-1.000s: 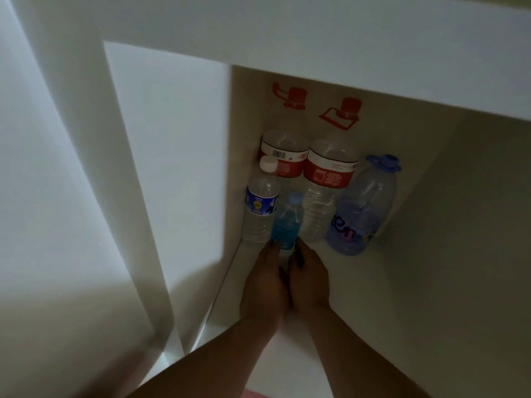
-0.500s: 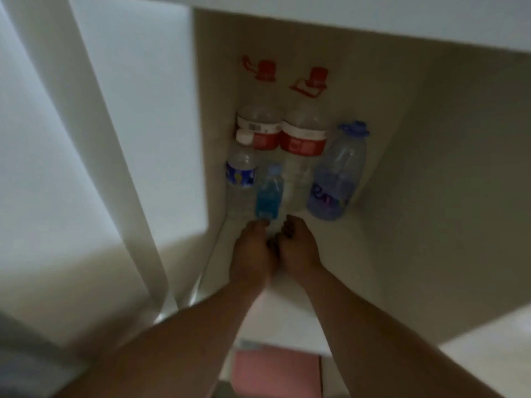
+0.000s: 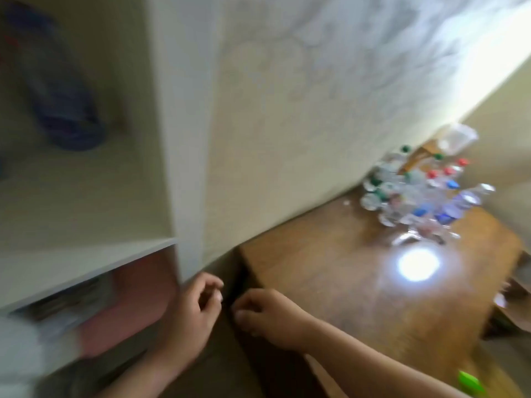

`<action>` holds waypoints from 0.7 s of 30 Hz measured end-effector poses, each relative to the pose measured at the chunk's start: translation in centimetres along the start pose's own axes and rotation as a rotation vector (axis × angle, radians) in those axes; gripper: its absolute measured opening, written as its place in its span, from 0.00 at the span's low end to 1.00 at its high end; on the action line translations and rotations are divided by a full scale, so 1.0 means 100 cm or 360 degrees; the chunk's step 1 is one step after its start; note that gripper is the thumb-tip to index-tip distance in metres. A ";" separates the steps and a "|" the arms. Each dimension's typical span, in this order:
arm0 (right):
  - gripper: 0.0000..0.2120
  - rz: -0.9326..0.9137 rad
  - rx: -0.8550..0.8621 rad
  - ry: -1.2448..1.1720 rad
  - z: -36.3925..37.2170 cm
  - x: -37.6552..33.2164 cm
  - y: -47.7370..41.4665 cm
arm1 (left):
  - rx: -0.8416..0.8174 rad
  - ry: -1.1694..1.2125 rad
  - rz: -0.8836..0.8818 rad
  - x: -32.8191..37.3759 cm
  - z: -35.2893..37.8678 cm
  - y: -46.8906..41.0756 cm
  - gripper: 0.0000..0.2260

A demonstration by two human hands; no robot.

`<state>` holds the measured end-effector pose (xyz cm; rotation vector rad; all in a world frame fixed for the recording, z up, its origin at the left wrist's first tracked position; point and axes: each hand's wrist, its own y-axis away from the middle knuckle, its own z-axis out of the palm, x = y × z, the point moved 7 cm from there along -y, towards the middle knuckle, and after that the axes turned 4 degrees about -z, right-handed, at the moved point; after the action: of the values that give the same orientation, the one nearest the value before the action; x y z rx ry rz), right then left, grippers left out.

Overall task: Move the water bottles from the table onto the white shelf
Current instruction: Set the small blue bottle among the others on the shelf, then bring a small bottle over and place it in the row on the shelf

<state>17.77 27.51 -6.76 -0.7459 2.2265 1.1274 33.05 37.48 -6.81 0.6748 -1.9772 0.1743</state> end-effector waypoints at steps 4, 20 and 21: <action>0.08 0.0574 0.0433 -0.0191 -0.102 0.148 0.083 | -0.0877 -0.0258 0.0028 0.059 0.121 -0.023 0.02; 0.22 0.0715 0.1174 -0.0490 -0.367 0.486 0.104 | -0.0978 -0.0593 0.0160 0.255 0.533 -0.150 0.26; 0.25 0.0692 0.1206 -0.0507 -0.388 0.496 0.096 | -0.0938 -0.0602 0.0196 0.271 0.553 -0.164 0.27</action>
<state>-31.82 -11.68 -14.90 0.2224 2.3172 0.4346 -10.51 -8.52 -13.44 0.2069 -2.2746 -0.4819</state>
